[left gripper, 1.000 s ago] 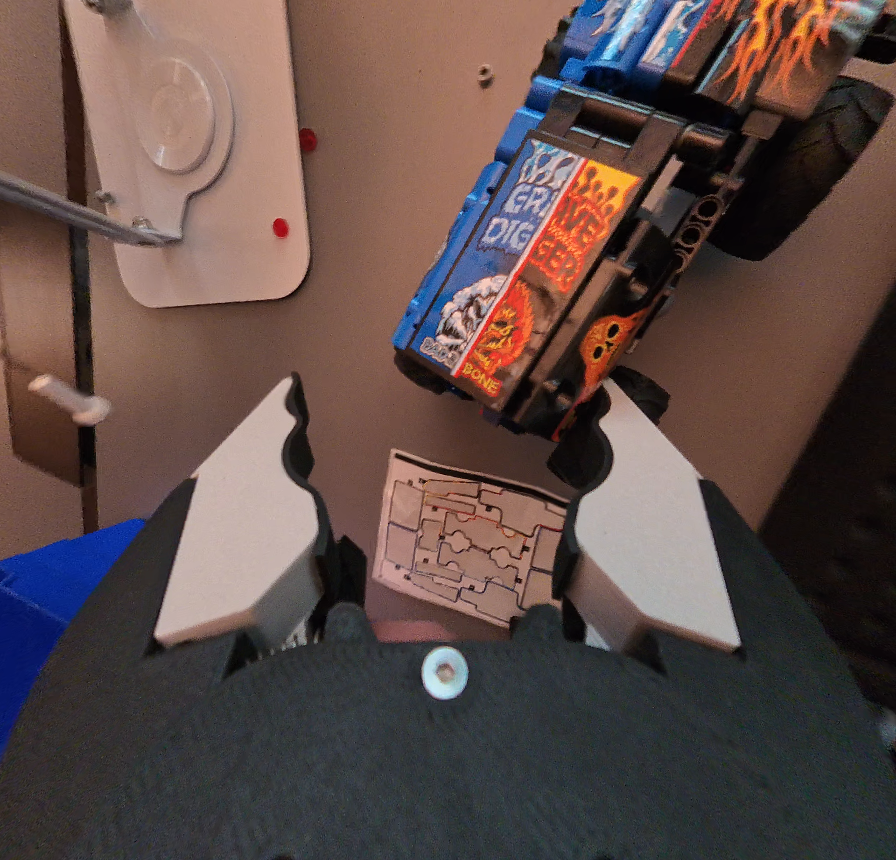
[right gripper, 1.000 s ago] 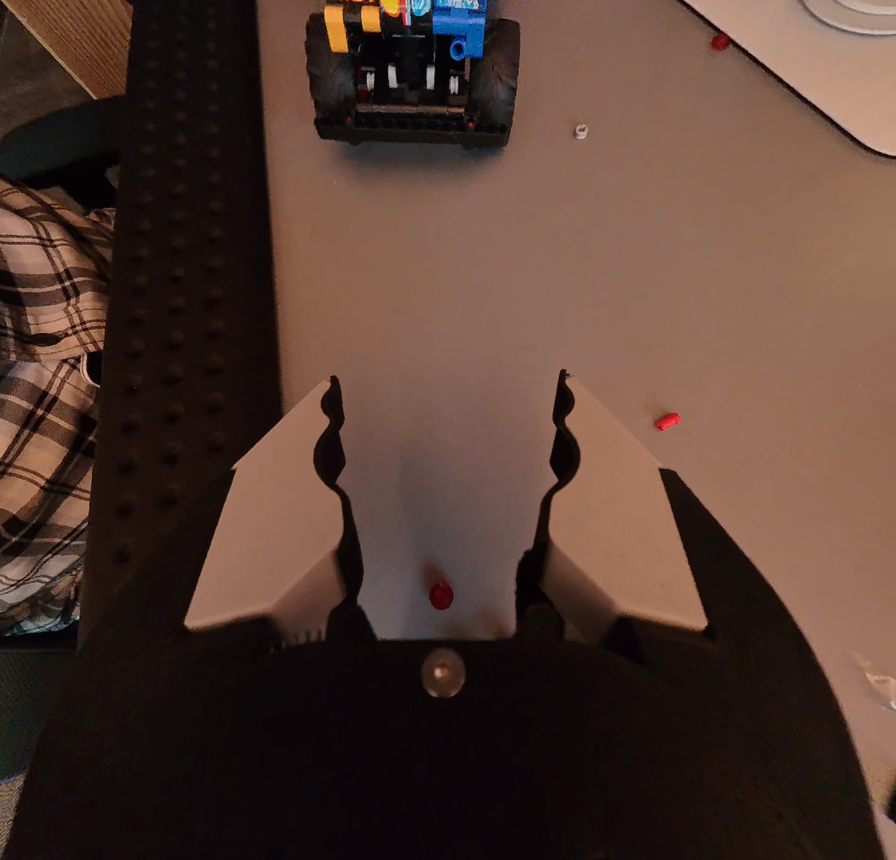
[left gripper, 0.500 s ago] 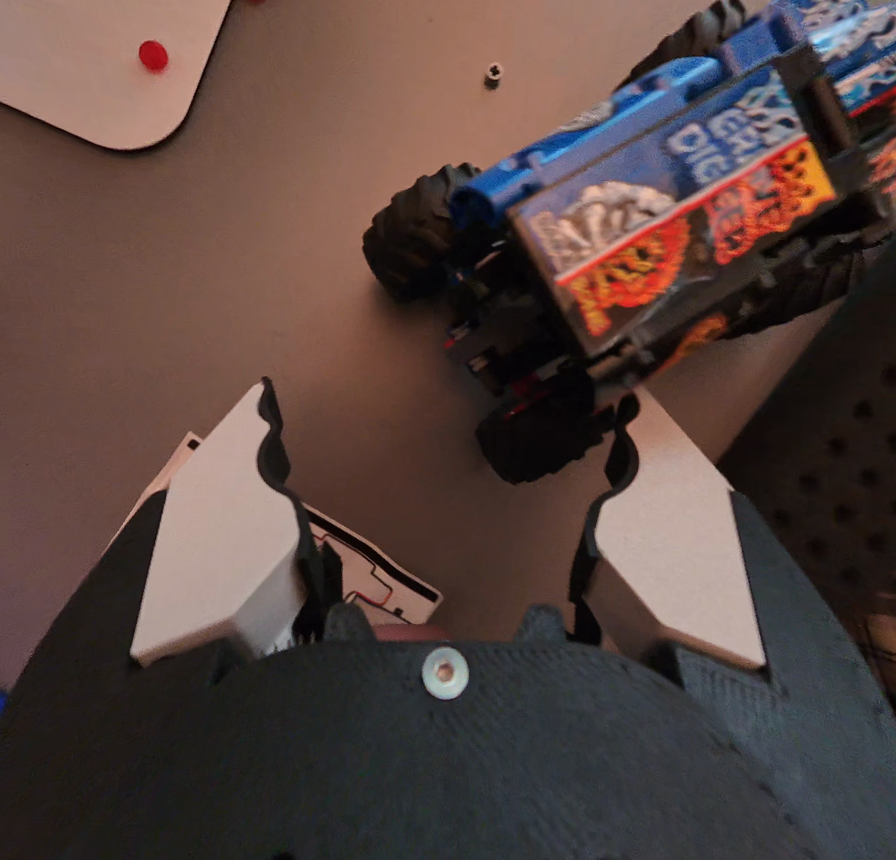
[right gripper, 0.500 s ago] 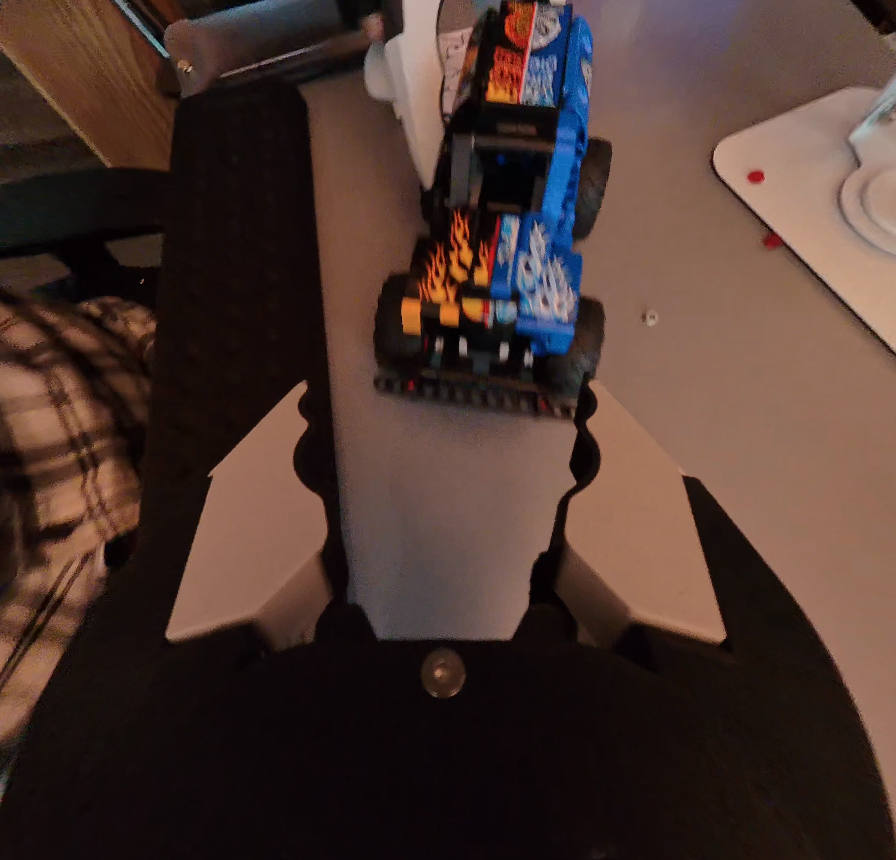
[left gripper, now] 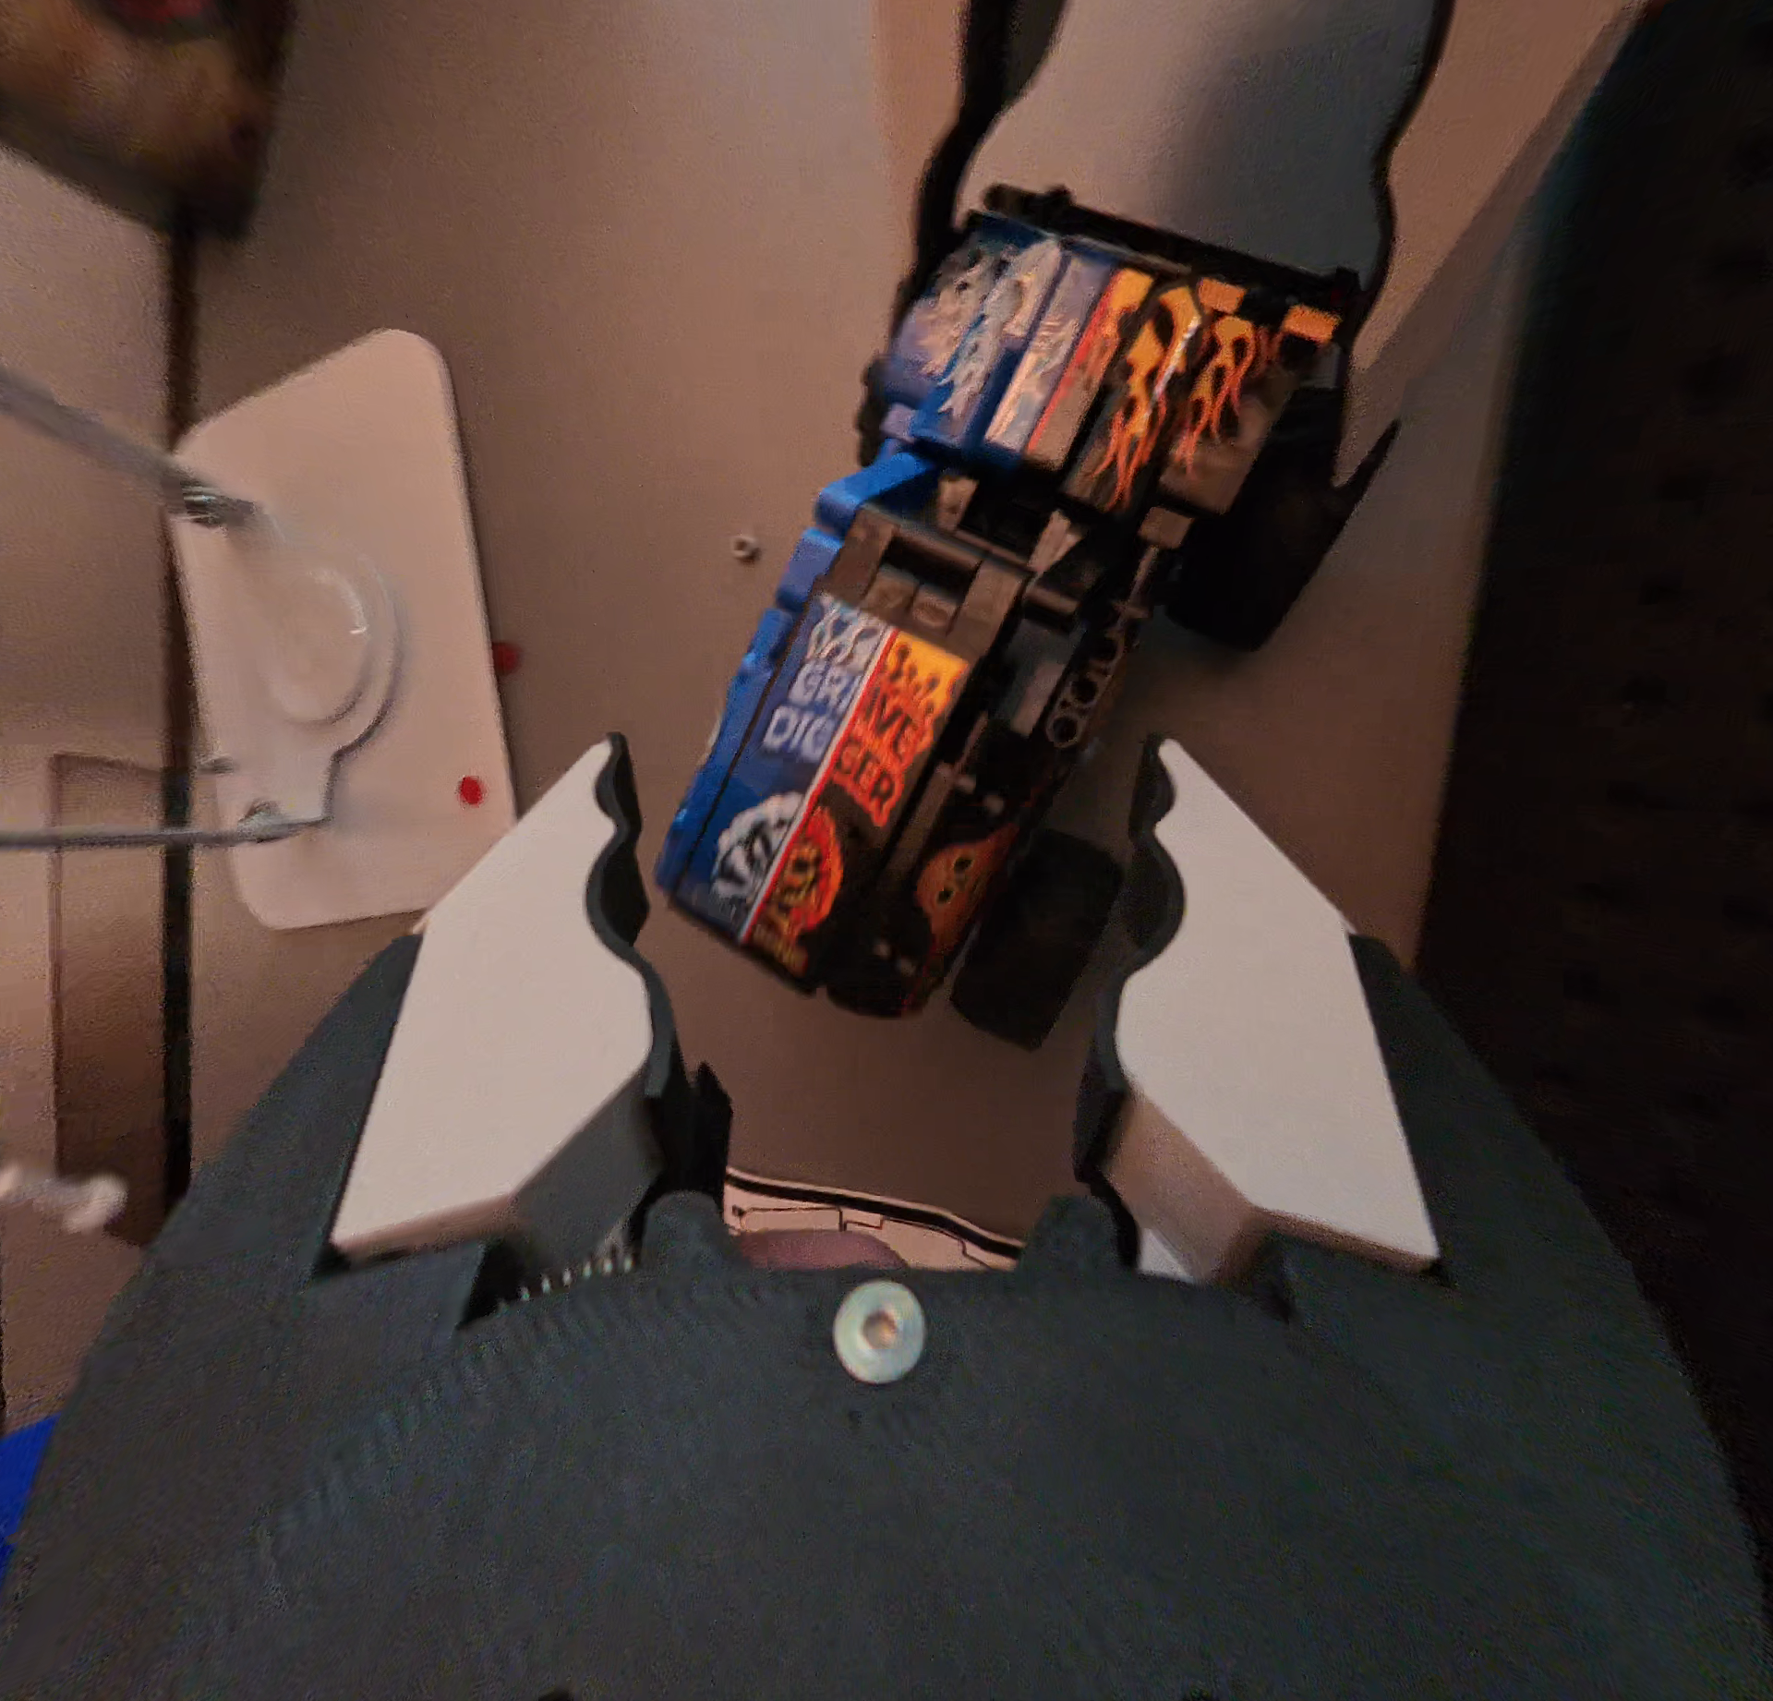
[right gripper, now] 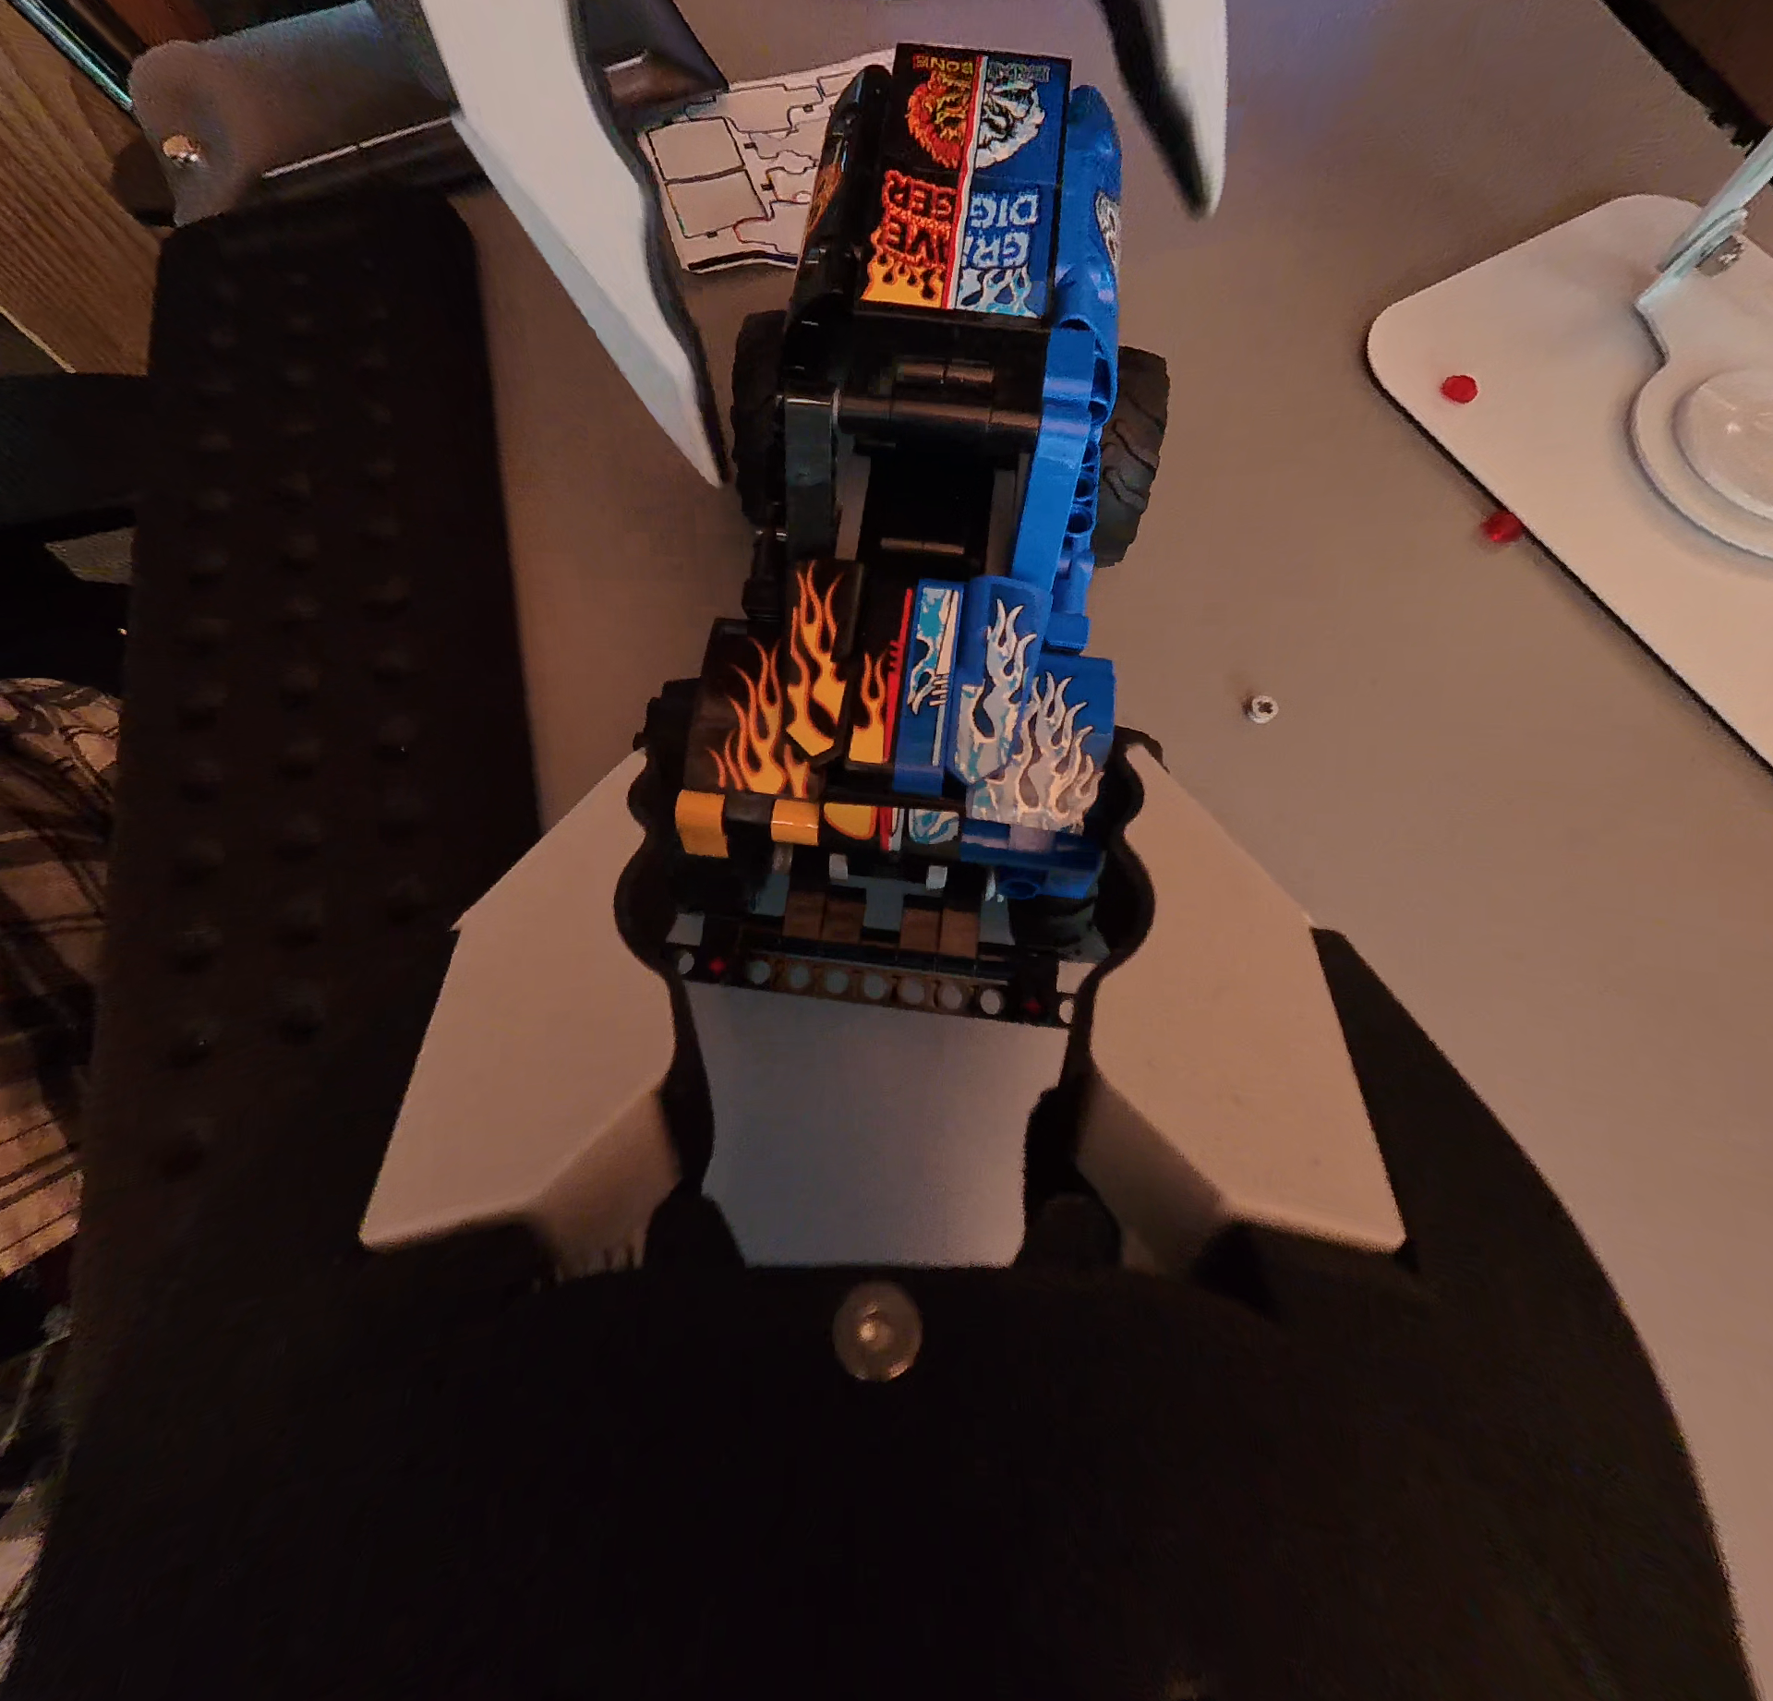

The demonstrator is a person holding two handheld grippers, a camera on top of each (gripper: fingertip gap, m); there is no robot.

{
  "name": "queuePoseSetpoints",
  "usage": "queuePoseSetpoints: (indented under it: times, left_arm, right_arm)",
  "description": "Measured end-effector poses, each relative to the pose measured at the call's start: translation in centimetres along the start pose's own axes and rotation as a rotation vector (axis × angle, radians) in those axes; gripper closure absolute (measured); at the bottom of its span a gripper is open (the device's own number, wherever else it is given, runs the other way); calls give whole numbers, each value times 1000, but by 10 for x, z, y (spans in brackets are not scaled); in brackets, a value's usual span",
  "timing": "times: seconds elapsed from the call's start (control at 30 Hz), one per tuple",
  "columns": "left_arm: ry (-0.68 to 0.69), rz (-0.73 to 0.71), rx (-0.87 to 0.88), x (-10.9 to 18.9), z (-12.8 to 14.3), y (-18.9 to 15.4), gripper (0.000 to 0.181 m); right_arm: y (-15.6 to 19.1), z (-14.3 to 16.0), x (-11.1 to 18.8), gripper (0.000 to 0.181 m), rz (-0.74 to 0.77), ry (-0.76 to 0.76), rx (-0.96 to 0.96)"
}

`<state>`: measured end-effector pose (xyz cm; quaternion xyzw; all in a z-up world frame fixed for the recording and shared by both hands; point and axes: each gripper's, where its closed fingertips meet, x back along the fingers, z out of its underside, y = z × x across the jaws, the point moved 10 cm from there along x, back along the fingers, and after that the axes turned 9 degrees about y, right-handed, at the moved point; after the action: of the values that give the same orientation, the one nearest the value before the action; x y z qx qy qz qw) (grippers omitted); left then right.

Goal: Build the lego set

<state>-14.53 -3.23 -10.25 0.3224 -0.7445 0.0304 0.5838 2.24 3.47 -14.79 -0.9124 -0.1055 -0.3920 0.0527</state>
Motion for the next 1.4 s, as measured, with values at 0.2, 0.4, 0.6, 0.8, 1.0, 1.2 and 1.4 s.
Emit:
queuePoseSetpoints:
  times: [0.2,0.4,0.6,0.8,1.0,1.2,1.4]
  left_arm:
    - [137,88,27,-15,4,12,90]
    - [227,30,212,-6,43,26,91]
    - [285,-6,324,7,86,34,91]
    - [315,-4,343,18,120,38,91]
    - [291,-11,382,28,150,38,90]
    - [277,-17,372,29,147,33,82]
    - [225,-76,334,42,132,32,72]
  right_arm:
    - [-13,12,27,97,3,-93,-59]
    - [-41,34,63,101,62,-186,-157]
    - [-51,51,84,102,110,-220,-197]
    - [-56,64,97,103,133,-229,-221]
    - [-59,76,104,103,144,-213,-236]
    - [-59,81,107,103,139,-191,-234]
    - [-66,91,105,102,119,-98,-241]
